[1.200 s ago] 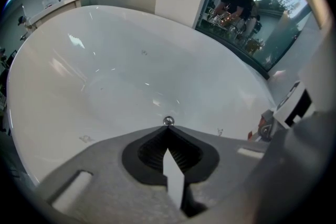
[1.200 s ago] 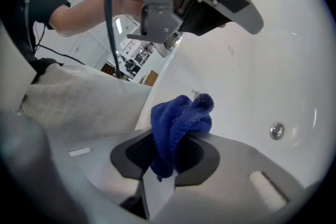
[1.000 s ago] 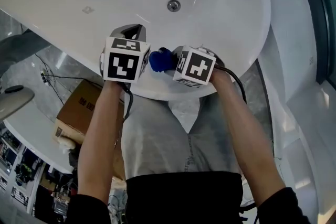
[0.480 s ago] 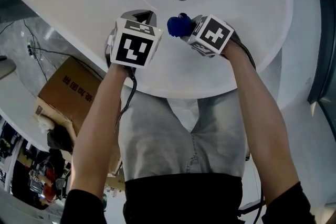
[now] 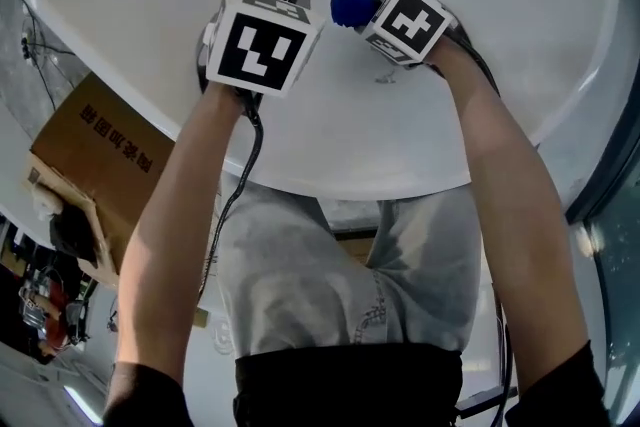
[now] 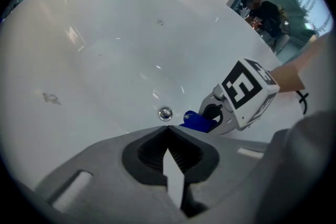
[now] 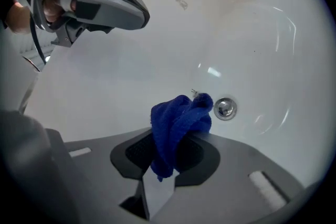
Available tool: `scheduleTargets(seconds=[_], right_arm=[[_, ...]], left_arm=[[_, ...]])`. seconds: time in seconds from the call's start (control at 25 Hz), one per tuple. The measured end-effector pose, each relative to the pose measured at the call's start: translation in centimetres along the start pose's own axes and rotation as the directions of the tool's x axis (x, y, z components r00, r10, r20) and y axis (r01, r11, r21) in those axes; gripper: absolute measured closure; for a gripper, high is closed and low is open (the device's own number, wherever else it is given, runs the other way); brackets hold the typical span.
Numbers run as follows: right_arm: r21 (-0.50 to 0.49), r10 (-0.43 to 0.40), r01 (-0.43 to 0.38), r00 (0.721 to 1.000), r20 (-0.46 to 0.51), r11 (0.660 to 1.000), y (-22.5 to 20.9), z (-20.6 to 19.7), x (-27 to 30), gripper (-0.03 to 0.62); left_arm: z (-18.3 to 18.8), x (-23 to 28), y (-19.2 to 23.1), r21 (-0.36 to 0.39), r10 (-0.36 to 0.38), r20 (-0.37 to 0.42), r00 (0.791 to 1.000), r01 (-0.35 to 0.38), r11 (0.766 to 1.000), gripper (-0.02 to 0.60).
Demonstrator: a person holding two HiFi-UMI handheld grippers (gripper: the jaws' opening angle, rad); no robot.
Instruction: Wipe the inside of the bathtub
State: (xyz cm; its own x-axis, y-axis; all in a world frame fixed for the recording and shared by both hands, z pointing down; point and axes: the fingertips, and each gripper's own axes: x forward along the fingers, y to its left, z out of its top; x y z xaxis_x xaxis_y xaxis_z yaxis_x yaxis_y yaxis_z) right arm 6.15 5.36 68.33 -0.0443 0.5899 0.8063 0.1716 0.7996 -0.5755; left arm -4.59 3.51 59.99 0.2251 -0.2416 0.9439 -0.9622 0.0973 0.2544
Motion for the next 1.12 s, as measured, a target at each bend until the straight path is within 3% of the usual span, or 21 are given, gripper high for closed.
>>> scheduleTargets(seconds=[0.32,0.48,0.6,0.76,1.12], right_arm=[[-0.091,-0.03,0.021,0.994,-0.104,0.996,-3.6,-1.7,4.5,0.505],[-0.158,-0.028,0.002,0.986,-0.165,0.987,-4.4,-3.0,5.6,0.505],[-0.165,-0.022,-0.008,0.983,-0.184,0.986,-4.7,-3.9,4.8,0.505],[-0.207,-0.034,-0.009,0.978,-0.205,0.978,-4.0,-4.3,4.8,0.505],[-0.234,0.057,-0.101,0.981,-0.187,0.967,1.3,-3.3,5.0,0.505]], left_arm=[[-0.7,3.9,-0.8,-0.047,-0.041,-0.04,0.998,0.039,0.998,0.577],[-0.6,5.0,-1.3,-0.01,-0.067,-0.028,0.997,0.067,0.998,0.577],[-0.9,4.6,-1.1,-0.038,-0.036,-0.073,0.997,0.033,0.999,0.577],[-1.5,4.1,-1.2,-0.106,-0.043,-0.078,0.996,0.034,0.994,0.577],[-2.9,2.0,-1.4,-0.076,-0.035,-0.057,0.998,0.031,0.997,0.577]])
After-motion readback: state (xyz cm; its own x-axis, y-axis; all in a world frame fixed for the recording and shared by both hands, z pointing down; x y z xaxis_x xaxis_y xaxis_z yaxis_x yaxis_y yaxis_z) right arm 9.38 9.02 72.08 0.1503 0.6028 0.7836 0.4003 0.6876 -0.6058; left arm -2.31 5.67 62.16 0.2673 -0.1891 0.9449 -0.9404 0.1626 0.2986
